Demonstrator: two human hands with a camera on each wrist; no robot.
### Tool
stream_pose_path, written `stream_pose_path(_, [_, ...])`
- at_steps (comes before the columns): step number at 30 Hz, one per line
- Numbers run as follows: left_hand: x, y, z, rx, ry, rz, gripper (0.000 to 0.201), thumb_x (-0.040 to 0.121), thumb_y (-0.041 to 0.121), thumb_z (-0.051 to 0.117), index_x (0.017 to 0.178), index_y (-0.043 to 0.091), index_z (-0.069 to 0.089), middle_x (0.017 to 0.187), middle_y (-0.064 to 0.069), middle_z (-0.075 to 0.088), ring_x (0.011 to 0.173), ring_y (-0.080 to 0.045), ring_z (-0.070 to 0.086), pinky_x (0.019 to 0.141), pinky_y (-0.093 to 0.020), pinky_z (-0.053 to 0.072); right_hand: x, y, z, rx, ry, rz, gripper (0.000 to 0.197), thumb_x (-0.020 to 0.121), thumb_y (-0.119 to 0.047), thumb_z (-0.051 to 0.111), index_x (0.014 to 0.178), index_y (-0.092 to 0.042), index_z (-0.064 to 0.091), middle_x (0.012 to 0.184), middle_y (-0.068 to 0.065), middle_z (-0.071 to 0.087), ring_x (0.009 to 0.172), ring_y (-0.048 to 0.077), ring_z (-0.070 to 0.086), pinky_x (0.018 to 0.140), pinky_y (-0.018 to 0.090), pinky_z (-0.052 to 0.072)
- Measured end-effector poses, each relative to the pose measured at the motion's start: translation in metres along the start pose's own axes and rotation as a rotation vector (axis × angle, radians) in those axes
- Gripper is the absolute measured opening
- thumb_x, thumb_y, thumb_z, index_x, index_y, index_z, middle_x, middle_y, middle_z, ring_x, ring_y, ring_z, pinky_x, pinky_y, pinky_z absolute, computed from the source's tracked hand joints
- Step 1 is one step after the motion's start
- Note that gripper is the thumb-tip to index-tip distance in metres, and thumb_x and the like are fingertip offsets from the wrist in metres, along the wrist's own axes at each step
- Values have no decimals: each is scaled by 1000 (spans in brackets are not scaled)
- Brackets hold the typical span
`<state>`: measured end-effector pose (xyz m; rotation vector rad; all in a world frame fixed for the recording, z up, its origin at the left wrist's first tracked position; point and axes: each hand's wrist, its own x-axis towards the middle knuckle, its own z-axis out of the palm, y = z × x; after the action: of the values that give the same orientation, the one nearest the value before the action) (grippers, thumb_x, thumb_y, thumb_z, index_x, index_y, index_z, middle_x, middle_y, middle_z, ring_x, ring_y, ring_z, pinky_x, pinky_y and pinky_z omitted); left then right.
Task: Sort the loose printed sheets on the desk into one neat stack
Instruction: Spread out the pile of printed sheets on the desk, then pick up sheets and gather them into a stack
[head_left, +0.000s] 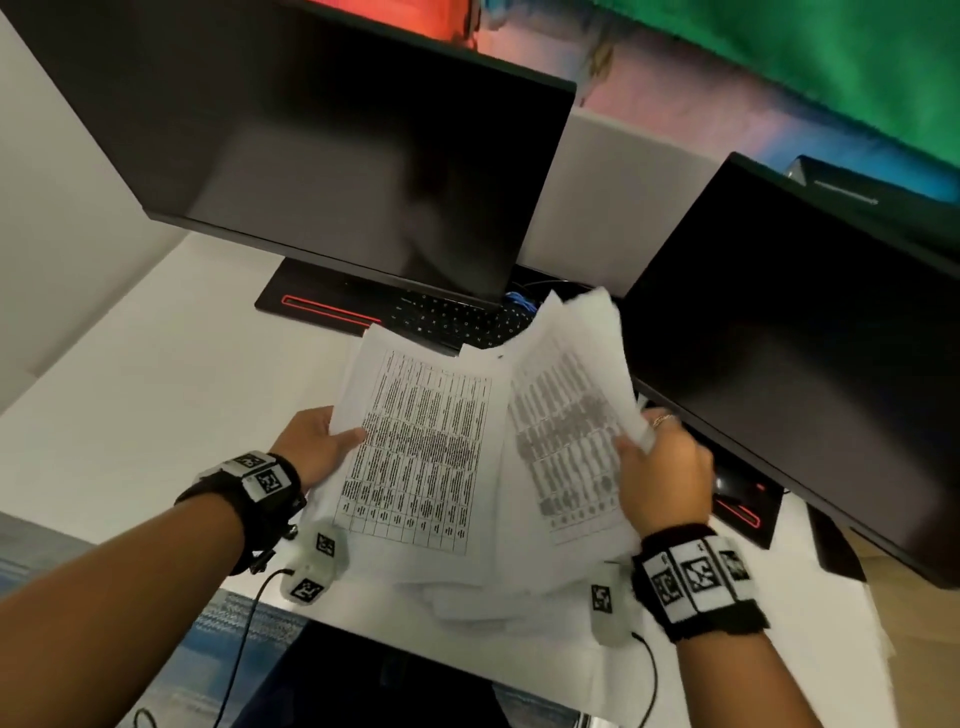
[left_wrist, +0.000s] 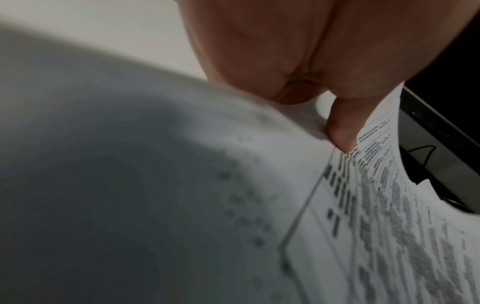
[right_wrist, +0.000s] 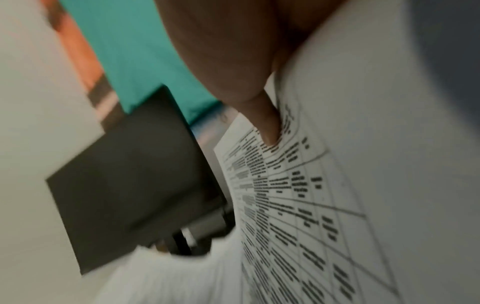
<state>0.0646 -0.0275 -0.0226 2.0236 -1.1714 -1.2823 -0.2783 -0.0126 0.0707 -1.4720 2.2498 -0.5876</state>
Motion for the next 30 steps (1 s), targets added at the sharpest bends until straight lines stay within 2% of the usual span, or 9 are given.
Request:
stream_pose_path(2, [1,-1,5,29,-2,-5,14,93,29,66,93,15,70,75,4,72,72,-18,67,79,-35,54,-1,-22,-37,32,145,-127,16,93,-22,67,106,-15,63,87,1,61,90,27,60,82,35,54])
stream_pose_path(5, [-1,3,12,65,-3,2,21,93,30,64,106,15,71,92,-2,74,81,-20,69,78,-33,54,0,-43,-76,190,265,-185,13,88,-19,72,96,-20,62,76,-7,58,74,18,60,66,14,46])
stream_pose_path(11, [-7,18,30,134,-51,-33,32,100,32,47,105,9,68,93,-9,72,78,-25,67,67,-30,51,6,-36,-25,481,15,16,17,87,-13,74,99,-22,65,88,-6,71,71,3,67,55,18,51])
stream_pose_path(13, [-5,19,32,65,-47,-86,46,102,40,36,105,5,66,109,-16,70,90,-29,65,84,-36,51,8,-18,18,475,-64,129,23,86,-13,75,107,-20,66,99,1,73,79,10,70,63,23,55])
stream_pose_path(16, [-7,20,36,-70,-51,-208,81,93,69,28,131,4,58,132,-16,60,118,-34,58,106,-45,42,9,7,74,255,-195,273,43,94,-12,62,136,-11,55,131,13,62,114,27,62,91,28,48])
stream_pose_path(19, [-11,26,45,101,-109,-78,48,96,43,54,126,5,59,115,-11,66,106,-31,63,85,-35,48,-4,18,119,64,-354,181,42,99,-22,50,139,-8,51,142,12,53,132,33,50,108,40,42])
stream_pose_path(22, [-7,23,46,249,-55,21,30,94,14,60,122,3,59,114,-14,67,93,-23,59,78,-30,45,-7,33,120,-143,-245,242,62,88,-53,59,137,-15,49,143,9,47,126,35,46,101,51,44])
stream_pose_path(25, [-4,19,34,217,-23,35,33,94,17,62,126,6,60,118,-14,68,92,-24,61,80,-32,47,-6,54,100,-252,-238,423,116,66,-68,75,154,-13,22,155,9,26,137,35,30,109,56,33])
stream_pose_path(30, [-4,14,17,93,-40,6,43,94,26,65,134,13,57,124,-9,67,105,-25,63,86,-33,49,1,63,95,-151,-257,415,131,58,-52,90,156,-7,15,149,16,32,135,36,38,106,52,43])
